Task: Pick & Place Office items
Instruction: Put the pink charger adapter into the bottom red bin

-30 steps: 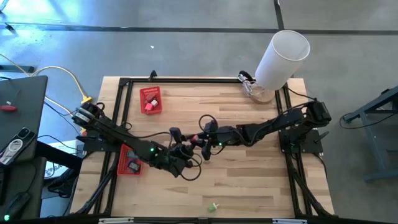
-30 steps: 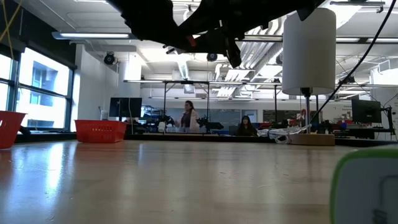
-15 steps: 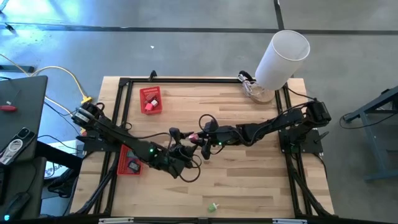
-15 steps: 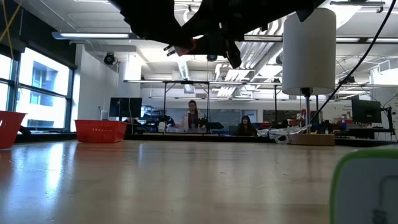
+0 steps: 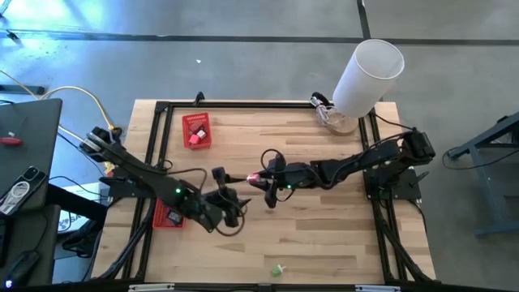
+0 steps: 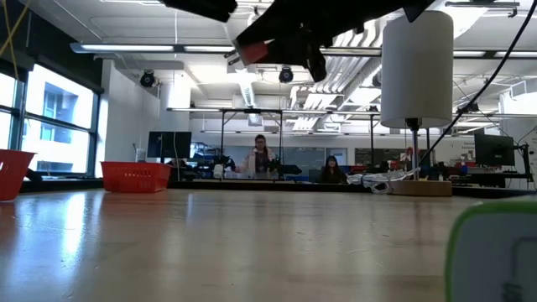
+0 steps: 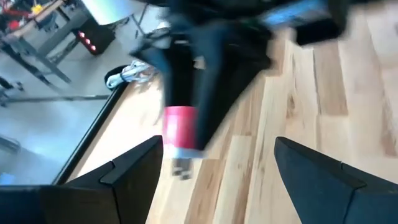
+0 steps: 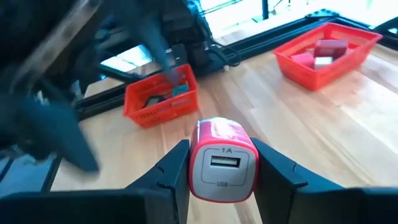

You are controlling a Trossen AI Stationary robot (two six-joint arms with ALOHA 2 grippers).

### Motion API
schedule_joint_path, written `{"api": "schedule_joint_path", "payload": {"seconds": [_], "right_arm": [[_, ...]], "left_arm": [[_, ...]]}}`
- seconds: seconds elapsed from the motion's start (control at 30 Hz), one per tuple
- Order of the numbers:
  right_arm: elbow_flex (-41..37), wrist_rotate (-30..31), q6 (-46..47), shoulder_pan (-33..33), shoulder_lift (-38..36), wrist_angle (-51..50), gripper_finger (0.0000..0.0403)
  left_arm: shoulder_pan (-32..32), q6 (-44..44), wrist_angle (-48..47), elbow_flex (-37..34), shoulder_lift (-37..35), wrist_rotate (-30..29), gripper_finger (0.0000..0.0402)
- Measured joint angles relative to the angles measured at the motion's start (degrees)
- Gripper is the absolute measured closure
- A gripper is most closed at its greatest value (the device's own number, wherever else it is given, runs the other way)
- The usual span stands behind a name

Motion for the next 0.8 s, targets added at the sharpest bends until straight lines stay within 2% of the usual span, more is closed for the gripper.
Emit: {"api": "schedule_joint_path", "payload": {"seconds": [0.2,0.43,0.53,0.67,0.8], "right_arm": [[0.0,0.04,-4.87,2.17,-0.12,-0.11,0.0283],[0.0,0.71,-12.85,5.73,-0.19,0.17,0.0283],[0.76,4.31,-15.24,8.03,-0.19,0.73,0.0283],[4.48,6.11,-20.11,11.13,-0.21,-1.4,0.0283],[8.11,12.7,-23.62,13.89,-0.21,-7.3,0.0283]], "left_arm": [[-0.35,-6.71,-5.36,0.0,-5.83,2.0,0.0103],[1.64,-11.36,-9.06,0.0,-10.46,17.46,0.0103],[3.11,-12.25,-9.32,0.0,-10.59,21.65,0.0103],[6.73,-14.28,-9.69,0.0,-10.02,27.69,0.0103],[10.39,-16.84,-7.94,-0.04,-9.79,35.85,0.0103]]}}
